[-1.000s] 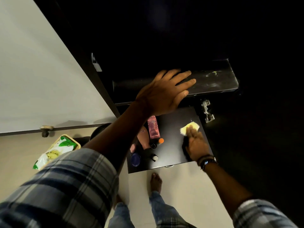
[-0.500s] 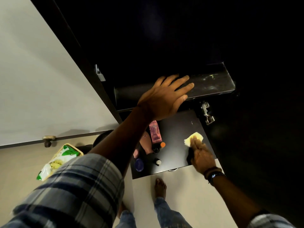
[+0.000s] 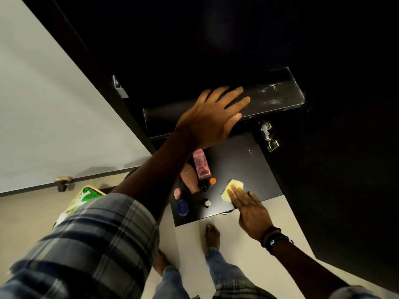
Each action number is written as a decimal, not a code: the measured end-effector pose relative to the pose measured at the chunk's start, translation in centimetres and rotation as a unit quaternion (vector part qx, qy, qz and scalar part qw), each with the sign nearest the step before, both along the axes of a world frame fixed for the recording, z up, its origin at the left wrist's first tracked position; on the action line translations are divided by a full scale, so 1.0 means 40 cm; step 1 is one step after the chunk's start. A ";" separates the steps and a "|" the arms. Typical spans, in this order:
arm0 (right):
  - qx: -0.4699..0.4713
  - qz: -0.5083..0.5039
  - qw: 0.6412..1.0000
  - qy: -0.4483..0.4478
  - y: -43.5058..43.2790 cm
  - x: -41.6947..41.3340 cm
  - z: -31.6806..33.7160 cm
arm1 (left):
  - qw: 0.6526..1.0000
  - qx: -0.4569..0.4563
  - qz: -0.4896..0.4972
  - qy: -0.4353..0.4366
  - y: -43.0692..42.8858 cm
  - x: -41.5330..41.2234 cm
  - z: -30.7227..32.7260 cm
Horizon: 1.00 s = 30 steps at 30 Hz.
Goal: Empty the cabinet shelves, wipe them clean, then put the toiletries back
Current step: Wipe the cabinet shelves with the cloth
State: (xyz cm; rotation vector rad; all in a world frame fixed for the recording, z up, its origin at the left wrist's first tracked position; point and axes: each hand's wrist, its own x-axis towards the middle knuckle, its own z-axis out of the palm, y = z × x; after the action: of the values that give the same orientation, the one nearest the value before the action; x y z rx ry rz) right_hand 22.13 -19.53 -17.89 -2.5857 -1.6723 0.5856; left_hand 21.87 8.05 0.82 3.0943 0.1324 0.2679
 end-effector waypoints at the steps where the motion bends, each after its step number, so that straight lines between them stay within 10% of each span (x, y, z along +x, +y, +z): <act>1: 0.000 -0.020 0.999 -0.026 -0.007 0.022 0.000 | 1.000 0.001 0.001 -0.002 0.000 0.000 0.000; 20: -0.001 -0.200 0.979 -0.036 -0.081 0.106 -0.025 | 1.000 0.015 0.004 0.002 -0.003 0.002 0.005; 30: 0.008 -0.125 0.992 -0.011 -0.062 -0.011 -0.013 | 1.000 0.008 0.003 -0.004 -0.001 0.000 0.007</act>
State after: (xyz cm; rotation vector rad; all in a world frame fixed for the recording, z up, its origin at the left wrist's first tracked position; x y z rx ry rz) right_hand 21.68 -22.01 -18.40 -2.7378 -1.3206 0.5301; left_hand 21.87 8.01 1.11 3.1085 0.1400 0.2838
